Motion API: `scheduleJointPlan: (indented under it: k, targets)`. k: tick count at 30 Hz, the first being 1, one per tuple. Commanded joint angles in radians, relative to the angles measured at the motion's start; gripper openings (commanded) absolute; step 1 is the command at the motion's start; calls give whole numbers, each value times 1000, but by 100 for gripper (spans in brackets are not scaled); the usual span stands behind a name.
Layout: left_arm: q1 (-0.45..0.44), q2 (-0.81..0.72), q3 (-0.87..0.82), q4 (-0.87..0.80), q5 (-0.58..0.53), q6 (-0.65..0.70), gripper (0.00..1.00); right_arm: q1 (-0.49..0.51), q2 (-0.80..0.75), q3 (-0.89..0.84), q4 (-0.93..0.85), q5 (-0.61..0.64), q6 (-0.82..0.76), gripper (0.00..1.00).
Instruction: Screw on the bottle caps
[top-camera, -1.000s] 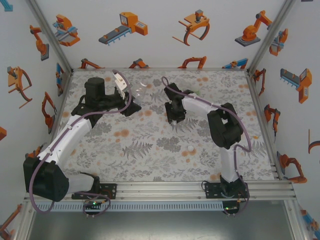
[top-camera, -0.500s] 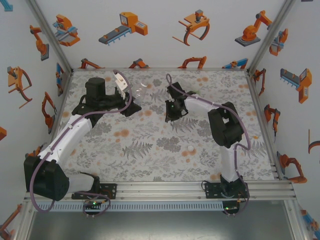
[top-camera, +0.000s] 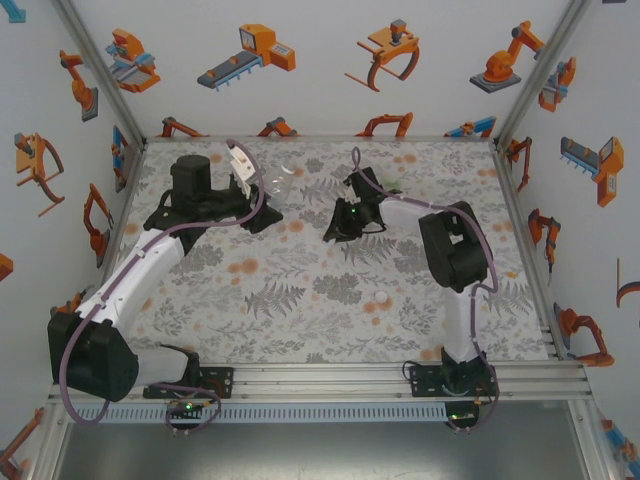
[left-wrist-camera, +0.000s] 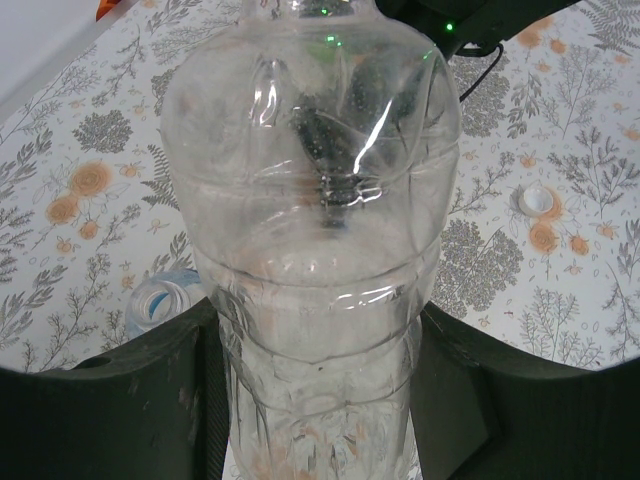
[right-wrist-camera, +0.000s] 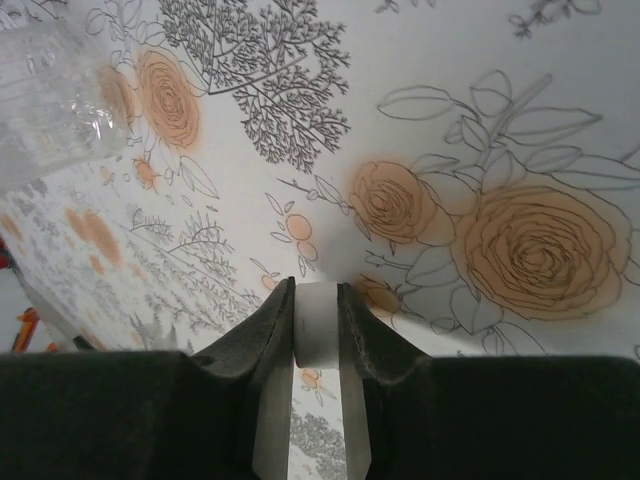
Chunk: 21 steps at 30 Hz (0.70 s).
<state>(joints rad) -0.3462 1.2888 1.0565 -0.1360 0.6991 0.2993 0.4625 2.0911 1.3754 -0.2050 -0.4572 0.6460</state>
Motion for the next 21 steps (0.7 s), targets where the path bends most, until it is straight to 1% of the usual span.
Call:
scheduleJointPlan:
  k: [1, 11, 16, 21]
  targets:
    - [2, -1, 22, 3, 14, -12, 14, -13, 14, 7, -90, 83, -29, 30]
    - [1, 4, 21, 9, 13, -19, 14, -7, 7, 94, -293, 216, -113, 45]
    - [2, 4, 23, 6, 13, -19, 14, 12, -2, 132, -357, 281, -151, 47]
    - [1, 2, 21, 4, 14, -17, 14, 53, -25, 165, -387, 382, -176, 49]
